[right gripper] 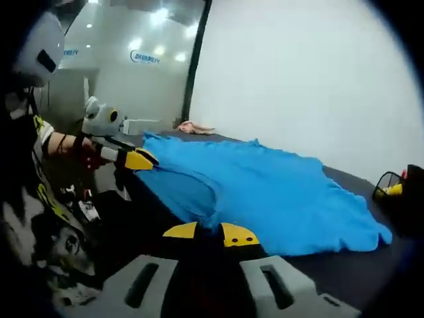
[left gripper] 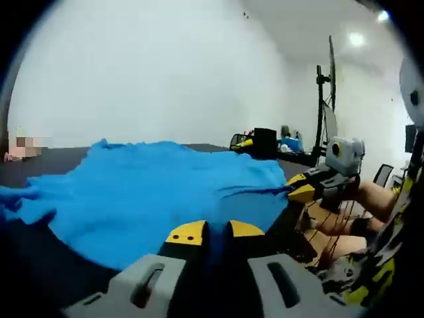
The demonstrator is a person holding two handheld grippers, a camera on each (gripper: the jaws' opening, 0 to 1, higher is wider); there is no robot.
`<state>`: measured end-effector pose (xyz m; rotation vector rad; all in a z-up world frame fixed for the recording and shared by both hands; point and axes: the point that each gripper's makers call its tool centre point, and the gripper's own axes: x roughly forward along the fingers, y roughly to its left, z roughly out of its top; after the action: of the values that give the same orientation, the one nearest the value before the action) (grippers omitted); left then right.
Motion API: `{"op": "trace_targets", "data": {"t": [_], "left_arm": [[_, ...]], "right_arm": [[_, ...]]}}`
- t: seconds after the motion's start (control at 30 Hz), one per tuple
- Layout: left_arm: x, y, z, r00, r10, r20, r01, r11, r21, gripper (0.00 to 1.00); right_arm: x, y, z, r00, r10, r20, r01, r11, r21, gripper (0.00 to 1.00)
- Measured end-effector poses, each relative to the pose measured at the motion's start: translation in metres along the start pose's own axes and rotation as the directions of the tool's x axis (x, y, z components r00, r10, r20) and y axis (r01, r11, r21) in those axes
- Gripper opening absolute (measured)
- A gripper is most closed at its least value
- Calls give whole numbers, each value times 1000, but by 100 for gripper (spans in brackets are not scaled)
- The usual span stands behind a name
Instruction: Spread out the cloth and fold it
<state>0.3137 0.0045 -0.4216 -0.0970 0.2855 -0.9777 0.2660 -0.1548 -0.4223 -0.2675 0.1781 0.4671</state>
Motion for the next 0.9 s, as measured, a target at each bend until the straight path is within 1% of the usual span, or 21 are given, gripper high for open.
{"op": "trace_targets", "data": {"t": [0.03, 0.07, 0.13, 0.17, 0.23, 0.27, 0.3, 0.33, 0.37, 0.4, 0.43, 0.47, 0.53, 0.57, 0.63, 0.67, 0.7, 0.77, 0.83, 0.87, 0.9], "left_arm": [[-1, -2, 1, 1000, -9, -6, 9, 1000, -4, 2], [-2, -2, 4, 1000, -10, -1, 10, 1000, 18, 1], [-10, -7, 10, 1000, -23, 10, 23, 999, 27, 1], [-16, -10, 18, 999, -30, 27, 30, 999, 12, 1], [-25, -15, 26, 999, -29, 38, 28, 999, 23, 1], [-28, -16, 27, 999, -31, 32, 30, 999, 34, 1], [-31, -19, 23, 999, -34, 10, 34, 999, 41, 1], [-34, -19, 23, 999, -31, 11, 30, 999, 41, 1], [-38, -20, 19, 1000, -28, 10, 28, 998, 49, 1], [-40, -19, 11, 999, -29, -34, 31, 997, 74, 1], [-42, -18, 3, 998, -19, -60, 23, 997, 74, 2], [-42, -17, -1, 998, -21, -55, 24, 998, 65, 2], [-44, -18, -11, 996, -40, -75, 42, 999, 20, 1], [-46, -21, -9, 997, -56, -55, 55, 998, -11, 1], [-49, -19, -5, 998, -41, -41, 42, 999, 24, 1], [-50, -20, -2, 998, -45, -33, 46, 999, 26, 1], [-49, -21, 0, 998, -54, -31, 54, 999, 7, 1], [-50, -21, 0, 998, -57, -37, 57, 998, 13, 2], [-54, -19, 4, 998, -60, -27, 61, 998, 27, 4], [-57, -17, 15, 997, -68, 23, 68, 998, 2, 5], [-62, -15, 22, 996, -72, 53, 74, 997, -37, 7]], "right_arm": [[0, 5, 0, 1000, 29, -3, -29, 999, 18, 4], [-2, 6, 3, 1000, 30, 1, -30, 999, 44, 4], [-10, 12, 14, 997, 60, 43, -63, 995, 74, 4], [-13, 13, 16, 997, 60, 47, -64, 995, 71, 4], [-20, 18, 18, 997, 71, 38, -73, 996, 59, 4], [-22, 21, 18, 996, 76, 35, -78, 995, 54, 4], [-25, 27, 18, 995, 96, 36, -98, 994, 51, 4], [-26, 33, 17, 993, 113, 29, -114, 992, 61, 4], [-26, 37, 13, 993, 115, 20, -116, 992, 44, 4], [-27, 39, 9, 993, 114, -1, -114, 993, 1, 4], [-26, 41, 2, 994, 108, -27, -109, 993, -36, 4], [-25, 44, -2, 994, 106, -32, -108, 993, -43, 4], [-23, 46, -7, 994, 107, -38, -108, 993, -36, 4], [-24, 46, -4, 994, 102, -23, -103, 995, -14, 4], [-28, 47, 7, 994, 109, 31, -111, 992, 60, 4], [-30, 47, 6, 992, 120, 28, -122, 990, 73, 4], [-31, 45, 6, 993, 117, 26, -118, 990, 74, 5], [-33, 46, 5, 991, 127, 30, -129, 988, 86, 5], [-37, 48, 14, 984, 156, 84, -165, 978, 126, 8], [-43, 43, 23, 978, 167, 121, -185, 971, 152, 10], [-48, 26, 33, 979, 110, 171, -143, 970, 195, 15]]}}
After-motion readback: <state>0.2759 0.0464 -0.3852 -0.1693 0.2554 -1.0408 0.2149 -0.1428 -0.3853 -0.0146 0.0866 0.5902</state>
